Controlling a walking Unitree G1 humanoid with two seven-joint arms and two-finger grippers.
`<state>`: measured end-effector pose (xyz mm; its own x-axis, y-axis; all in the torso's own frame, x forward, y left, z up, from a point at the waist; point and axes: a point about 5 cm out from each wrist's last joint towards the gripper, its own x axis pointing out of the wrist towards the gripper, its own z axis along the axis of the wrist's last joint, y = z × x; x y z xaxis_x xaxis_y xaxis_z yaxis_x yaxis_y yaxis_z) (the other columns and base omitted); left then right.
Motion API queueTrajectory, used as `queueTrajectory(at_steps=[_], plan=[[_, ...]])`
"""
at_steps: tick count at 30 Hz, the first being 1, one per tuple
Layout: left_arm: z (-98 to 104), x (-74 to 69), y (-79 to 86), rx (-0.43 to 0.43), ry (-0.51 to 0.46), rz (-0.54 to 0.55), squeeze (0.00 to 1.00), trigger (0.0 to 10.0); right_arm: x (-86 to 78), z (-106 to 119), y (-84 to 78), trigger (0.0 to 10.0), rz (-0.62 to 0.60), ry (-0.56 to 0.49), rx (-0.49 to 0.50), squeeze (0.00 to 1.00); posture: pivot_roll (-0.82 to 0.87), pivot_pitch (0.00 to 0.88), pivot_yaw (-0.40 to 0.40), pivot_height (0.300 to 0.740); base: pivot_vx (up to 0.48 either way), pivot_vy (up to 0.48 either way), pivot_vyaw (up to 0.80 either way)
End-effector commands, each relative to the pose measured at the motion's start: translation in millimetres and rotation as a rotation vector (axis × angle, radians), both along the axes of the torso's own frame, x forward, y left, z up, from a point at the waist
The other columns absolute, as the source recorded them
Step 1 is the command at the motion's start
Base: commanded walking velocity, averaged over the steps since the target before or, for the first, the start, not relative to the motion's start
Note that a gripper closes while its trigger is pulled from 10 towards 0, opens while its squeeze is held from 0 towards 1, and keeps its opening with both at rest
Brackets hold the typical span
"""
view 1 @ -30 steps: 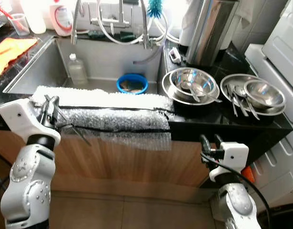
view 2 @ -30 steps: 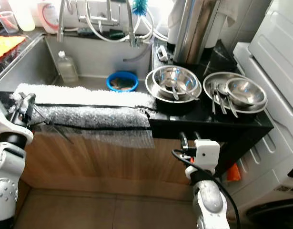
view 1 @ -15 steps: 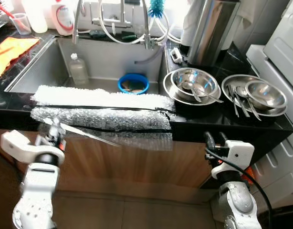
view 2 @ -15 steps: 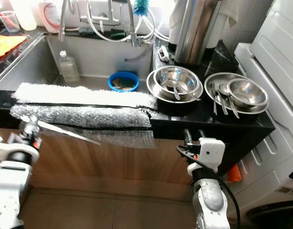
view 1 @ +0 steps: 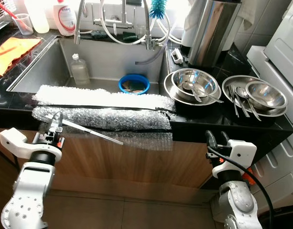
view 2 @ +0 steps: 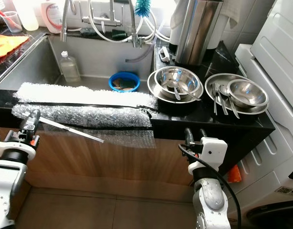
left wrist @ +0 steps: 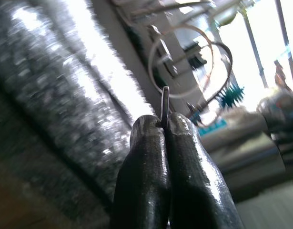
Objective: Kitchen organization
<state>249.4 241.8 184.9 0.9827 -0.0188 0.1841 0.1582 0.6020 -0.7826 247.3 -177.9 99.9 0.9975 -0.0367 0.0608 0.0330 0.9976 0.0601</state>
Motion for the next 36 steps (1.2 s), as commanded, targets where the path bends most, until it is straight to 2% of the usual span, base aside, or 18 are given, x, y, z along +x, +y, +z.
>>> queueTrajectory(at_steps=[1, 4, 9, 11, 12, 14, 19, 21, 30, 34, 36], plan=[[4.9, -1.8, -4.7, 0.026, -0.019, -0.064, 0.00, 10.0, 1.4, 2.0, -5.7, 10.0, -0.017, -0.007, -0.001, 0.00, 0.02, 0.032, -0.073, 0.740, 0.000, 0.000, 0.00], [3.3, -3.7, 4.8, 0.037, -0.005, -0.077, 0.00, 10.0, 2.2, 2.9, -8.2, 10.0, -0.019, -0.010, -0.007, 0.00, 0.02, 0.032, -0.073, 0.740, 0.000, 0.000, 0.00], [2.4, -5.6, 16.8, -0.055, -0.010, -0.071, 0.00, 10.0, 2.9, 3.3, -11.0, 10.0, -0.024, -0.011, -0.014, 0.00, 0.02, 0.035, -0.072, 0.740, 0.000, 0.000, 0.00], [2.3, -5.7, 17.1, -0.058, -0.009, -0.072, 0.00, 10.0, 2.9, 3.3, -10.9, 10.0, -0.024, -0.011, -0.014, 0.00, 0.02, 0.035, -0.072, 0.740, 0.000, 0.000, 0.00], [-2.3, -7.7, 13.6, -0.108, 0.002, -0.092, 0.00, 10.0, 3.0, 3.6, -10.9, 10.0, -0.021, -0.012, -0.015, 0.00, 0.02, 0.036, -0.075, 0.740, 0.000, 0.000, 0.00], [-4.5, -9.1, 11.1, -0.132, 0.005, -0.109, 0.00, 10.0, 3.0, 3.9, -11.1, 10.0, -0.020, -0.013, -0.015, 0.00, 0.01, 0.037, -0.075, 0.740, 0.000, 0.000, 0.00], [-5.1, -11.2, -0.6, -0.115, 0.001, -0.219, 0.00, 10.0, 3.5, 3.8, -11.0, 10.0, -0.012, -0.012, -0.016, 0.00, 0.02, 0.039, -0.077, 0.740, 0.000, 0.000, 0.00], [-3.9, -13.1, -10.3, -0.065, -0.005, -0.341, 0.00, 10.0, 4.1, 3.1, -8.9, 10.0, 0.010, -0.007, -0.018, 0.00, 0.02, 0.038, -0.082, 0.740, 0.000, 0.000, 0.00], [1.4, -11.8, -13.4, -0.064, -0.026, -0.431, 0.00, 10.0, 5.2, 4.0, -9.6, 10.0, 0.013, -0.011, -0.020, 0.00, 0.02, 0.037, -0.080, 0.740, 0.000, 0.000, 0.00], [7.8, -13.4, -20.7, -0.054, -0.062, -0.512, 0.00, 10.0, 6.5, 4.8, -10.0, 10.0, 0.022, -0.014, -0.022, 0.00, 0.02, 0.035, -0.084, 0.740, 0.000, 0.000, 0.00], [8.3, -13.6, -21.6, -0.059, -0.071, -0.517, 0.00, 10.0, 7.0, 5.1, -10.1, 10.0, 0.024, -0.015, -0.023, 0.00, 0.02, 0.034, -0.085, 0.740, 0.000, 0.000, 0.00]])
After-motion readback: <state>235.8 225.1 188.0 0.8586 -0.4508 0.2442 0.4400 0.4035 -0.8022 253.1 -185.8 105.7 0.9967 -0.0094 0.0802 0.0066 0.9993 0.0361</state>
